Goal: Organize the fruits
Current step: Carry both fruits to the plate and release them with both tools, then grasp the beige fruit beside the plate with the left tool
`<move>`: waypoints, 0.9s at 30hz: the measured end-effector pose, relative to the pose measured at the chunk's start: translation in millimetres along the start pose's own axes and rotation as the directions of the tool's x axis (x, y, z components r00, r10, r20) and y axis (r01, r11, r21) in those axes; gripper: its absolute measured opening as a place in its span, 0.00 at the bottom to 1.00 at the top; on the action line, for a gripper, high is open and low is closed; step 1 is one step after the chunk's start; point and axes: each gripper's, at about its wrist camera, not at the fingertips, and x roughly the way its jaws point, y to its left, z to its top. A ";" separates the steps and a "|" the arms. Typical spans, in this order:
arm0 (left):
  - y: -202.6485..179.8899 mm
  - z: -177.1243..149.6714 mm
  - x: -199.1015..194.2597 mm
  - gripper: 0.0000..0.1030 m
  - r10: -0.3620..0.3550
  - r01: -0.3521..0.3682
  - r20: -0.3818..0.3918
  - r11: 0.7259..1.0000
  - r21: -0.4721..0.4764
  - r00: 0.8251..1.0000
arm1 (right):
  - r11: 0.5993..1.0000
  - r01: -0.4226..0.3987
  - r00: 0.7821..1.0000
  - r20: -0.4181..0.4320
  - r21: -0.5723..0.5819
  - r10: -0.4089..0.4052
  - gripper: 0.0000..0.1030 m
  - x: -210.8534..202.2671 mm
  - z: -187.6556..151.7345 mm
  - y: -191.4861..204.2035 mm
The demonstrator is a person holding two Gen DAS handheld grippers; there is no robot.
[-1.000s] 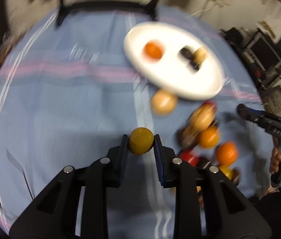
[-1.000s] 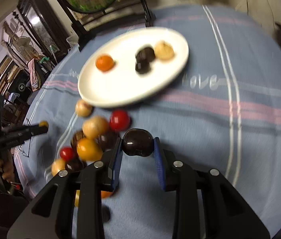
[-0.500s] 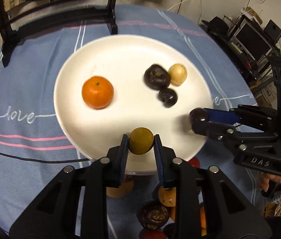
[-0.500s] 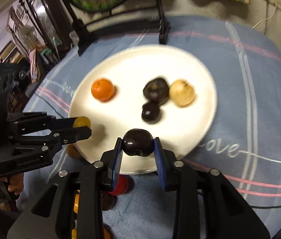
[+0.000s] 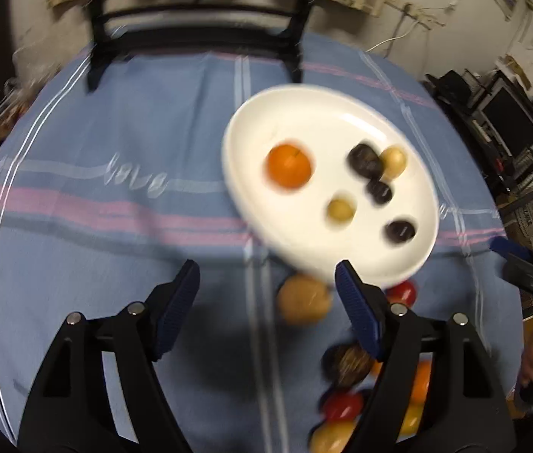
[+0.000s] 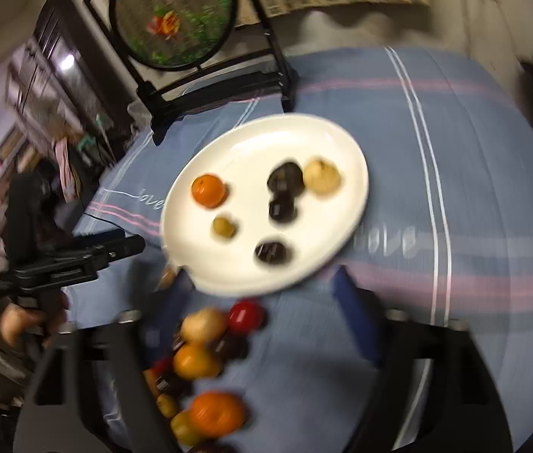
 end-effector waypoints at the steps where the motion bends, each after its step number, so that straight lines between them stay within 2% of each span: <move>1: 3.1 -8.4 0.2 0.74 0.005 -0.005 -0.014 1.000 -0.007 1.000 | 0.998 -0.013 1.000 -0.009 0.060 0.014 0.99 -4.6 -18.1 0.3; 3: 5.6 -26.9 3.5 0.74 0.003 -0.004 -0.049 1.000 -0.019 0.999 | 0.990 -0.079 0.994 -0.064 0.119 0.087 0.99 -3.3 -40.2 2.0; 4: 4.5 -32.7 4.6 0.74 -0.005 0.003 -0.059 1.000 -0.020 0.998 | 0.991 -0.066 0.990 -0.117 0.115 0.079 0.99 0.3 -45.9 4.8; 5: 2.7 -37.5 6.0 0.74 -0.010 0.009 -0.066 1.000 -0.016 0.998 | 0.995 -0.032 0.991 -0.127 0.099 0.045 0.99 -0.5 -45.7 7.0; 8: -11.2 -42.4 13.1 0.74 0.007 -0.004 -0.067 0.999 0.047 0.998 | 0.998 -0.010 0.996 -0.093 0.067 0.016 0.99 -15.4 -45.8 15.0; 10: -17.8 -38.3 19.4 0.74 0.008 -0.003 -0.065 0.997 0.075 0.998 | 0.998 0.014 0.995 -0.102 0.053 -0.008 0.99 -18.3 -48.4 19.1; 15: -26.0 -20.8 41.2 0.74 -0.008 0.013 -0.068 0.997 0.082 0.998 | 0.995 0.081 0.991 -0.110 0.056 -0.074 0.99 -27.4 -55.2 16.1; 21: -28.1 -16.4 58.8 0.72 0.019 -0.013 -0.065 0.996 0.089 0.998 | 0.984 0.153 0.984 -0.110 0.093 -0.142 0.99 -43.0 -69.4 3.2; 24: -31.3 -16.6 60.8 0.64 0.039 -0.032 -0.046 0.991 0.131 0.998 | 0.979 0.170 0.982 -0.106 0.112 -0.159 0.99 -49.2 -73.4 -0.5; 25: -31.7 -16.6 60.4 0.52 0.041 -0.035 -0.040 0.989 0.141 0.998 | 0.978 0.173 0.981 -0.105 0.114 -0.161 0.99 -50.4 -74.0 -0.6; 27: -31.9 -16.0 59.8 0.41 0.045 -0.038 -0.037 0.987 0.159 0.998 | 0.978 0.175 0.981 -0.110 0.112 -0.162 0.99 -50.2 -74.6 0.2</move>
